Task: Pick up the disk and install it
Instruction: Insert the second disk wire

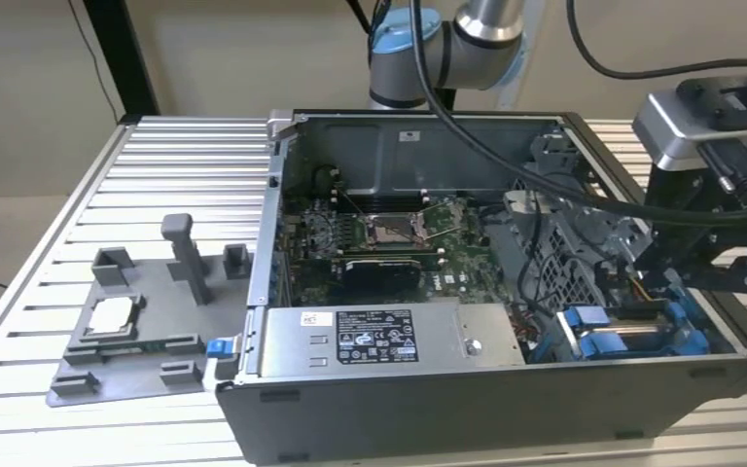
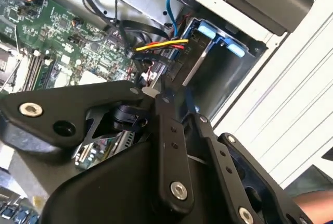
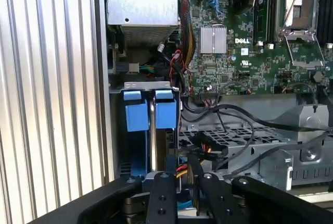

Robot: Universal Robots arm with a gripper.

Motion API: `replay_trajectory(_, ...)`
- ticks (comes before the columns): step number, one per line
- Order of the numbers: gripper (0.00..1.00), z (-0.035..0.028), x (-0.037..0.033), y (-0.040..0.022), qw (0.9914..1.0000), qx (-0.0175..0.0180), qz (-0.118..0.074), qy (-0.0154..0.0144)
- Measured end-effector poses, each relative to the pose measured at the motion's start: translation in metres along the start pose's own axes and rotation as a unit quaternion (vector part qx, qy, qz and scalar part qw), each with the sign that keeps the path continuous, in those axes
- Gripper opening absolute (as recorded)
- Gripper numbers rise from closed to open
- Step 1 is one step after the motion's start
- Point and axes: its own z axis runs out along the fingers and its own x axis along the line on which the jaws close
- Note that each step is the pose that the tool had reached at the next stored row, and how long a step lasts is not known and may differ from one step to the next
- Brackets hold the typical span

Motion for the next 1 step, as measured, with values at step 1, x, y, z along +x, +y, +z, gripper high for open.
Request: replay_trajectory(1, 1.00, 0.0000, 0.0000, 0.0000, 1.00000, 0.0000, 0.000, -0.0001)
